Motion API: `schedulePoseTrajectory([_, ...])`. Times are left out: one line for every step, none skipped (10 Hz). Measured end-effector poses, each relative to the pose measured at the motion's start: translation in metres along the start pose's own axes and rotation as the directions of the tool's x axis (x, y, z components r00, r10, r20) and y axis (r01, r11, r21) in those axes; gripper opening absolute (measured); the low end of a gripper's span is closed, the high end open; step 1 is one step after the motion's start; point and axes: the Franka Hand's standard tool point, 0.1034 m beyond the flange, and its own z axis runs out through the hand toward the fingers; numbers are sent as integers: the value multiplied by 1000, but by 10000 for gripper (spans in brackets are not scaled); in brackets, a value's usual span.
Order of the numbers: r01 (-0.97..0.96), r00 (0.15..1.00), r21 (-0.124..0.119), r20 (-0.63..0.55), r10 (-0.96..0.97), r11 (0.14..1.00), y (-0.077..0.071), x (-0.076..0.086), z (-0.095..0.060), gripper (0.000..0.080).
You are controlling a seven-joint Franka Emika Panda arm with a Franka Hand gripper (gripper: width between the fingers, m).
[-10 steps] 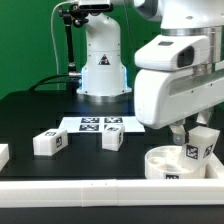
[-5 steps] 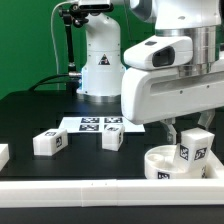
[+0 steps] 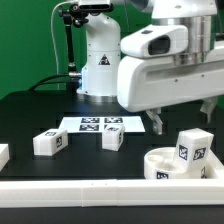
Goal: Assemble stool
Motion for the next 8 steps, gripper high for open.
schedulePoseTrajectory([-6, 1000, -8, 4, 6, 1000, 9, -8, -5, 648])
schedulePoseTrajectory([-24, 1000, -15, 10, 24, 1000, 21, -18, -8, 649])
schedulePoseTrajectory([-25, 1000, -14, 10, 25, 1000, 21, -18, -8, 649])
schedulePoseTrajectory([-23, 1000, -14, 11, 23, 1000, 20, -18, -7, 649])
schedulePoseTrajectory([-23, 1000, -14, 11, 23, 1000, 20, -18, -7, 649])
schedulePoseTrajectory([-23, 1000, -14, 11, 23, 1000, 20, -18, -7, 649])
schedulePoseTrajectory([-23, 1000, -14, 11, 23, 1000, 20, -18, -7, 649])
schedulePoseTrajectory([-23, 1000, -14, 11, 23, 1000, 20, -18, -7, 649])
